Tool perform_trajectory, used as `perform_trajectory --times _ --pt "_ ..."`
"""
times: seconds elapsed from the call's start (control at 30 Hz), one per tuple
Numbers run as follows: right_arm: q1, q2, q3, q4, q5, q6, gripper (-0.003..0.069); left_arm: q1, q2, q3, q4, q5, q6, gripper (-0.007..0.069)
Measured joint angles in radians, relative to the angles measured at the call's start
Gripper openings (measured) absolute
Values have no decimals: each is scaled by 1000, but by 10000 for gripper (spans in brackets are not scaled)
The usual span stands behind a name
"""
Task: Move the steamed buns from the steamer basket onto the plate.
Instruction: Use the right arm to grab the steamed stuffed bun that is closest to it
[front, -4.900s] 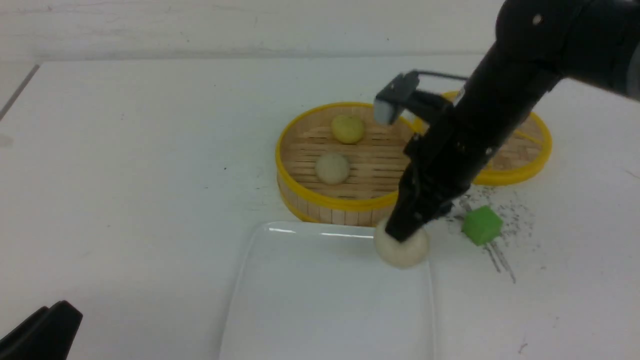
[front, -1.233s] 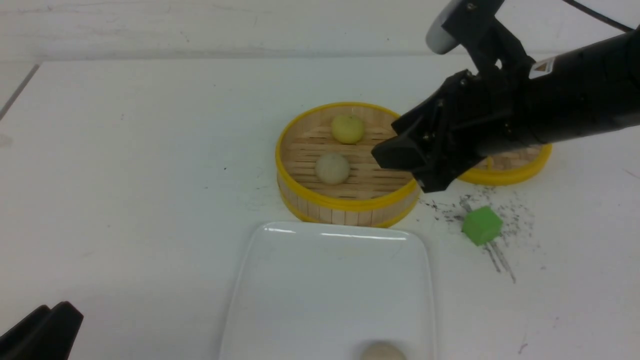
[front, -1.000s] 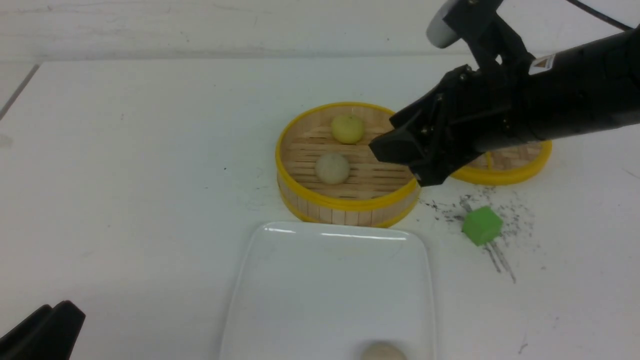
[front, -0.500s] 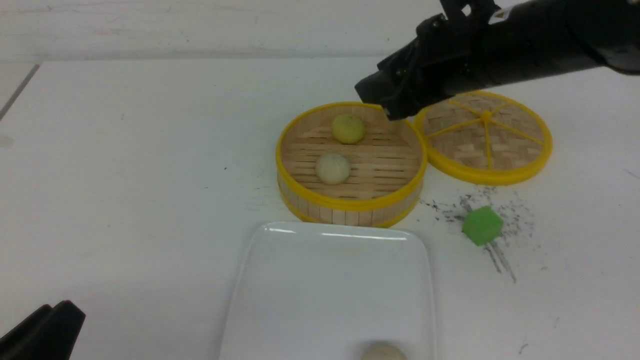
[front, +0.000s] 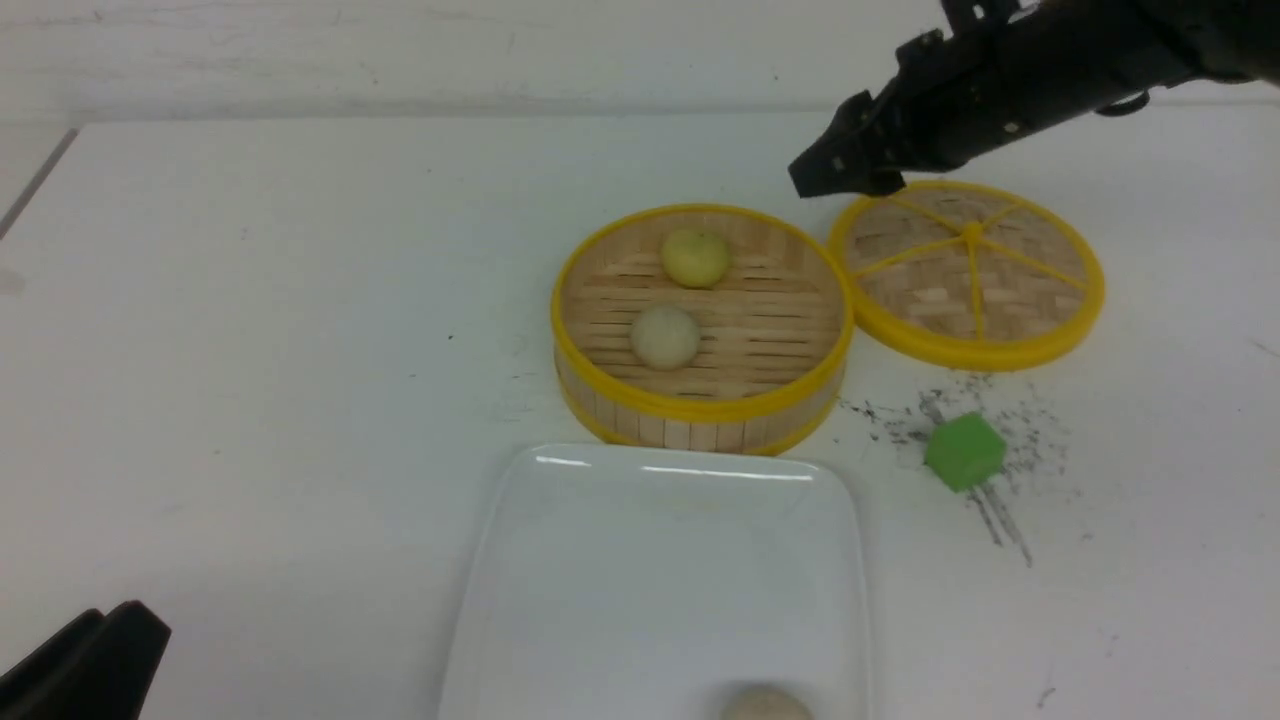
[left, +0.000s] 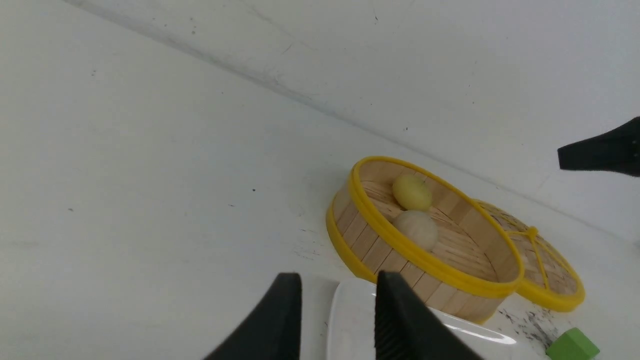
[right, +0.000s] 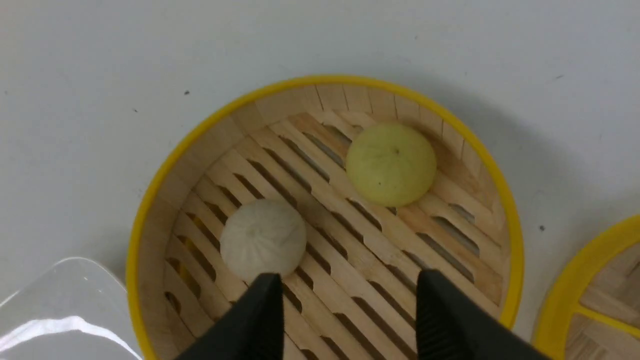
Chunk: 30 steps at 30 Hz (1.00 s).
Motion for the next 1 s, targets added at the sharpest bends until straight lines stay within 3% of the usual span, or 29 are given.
perform_trajectory --times 0.73,1.0 --pt "21 255 -219 64 66 -146 369 0 0 0 0 0 6 241" --pt "70 268 -220 93 -27 -203 369 0 0 0 16 0 6 241"
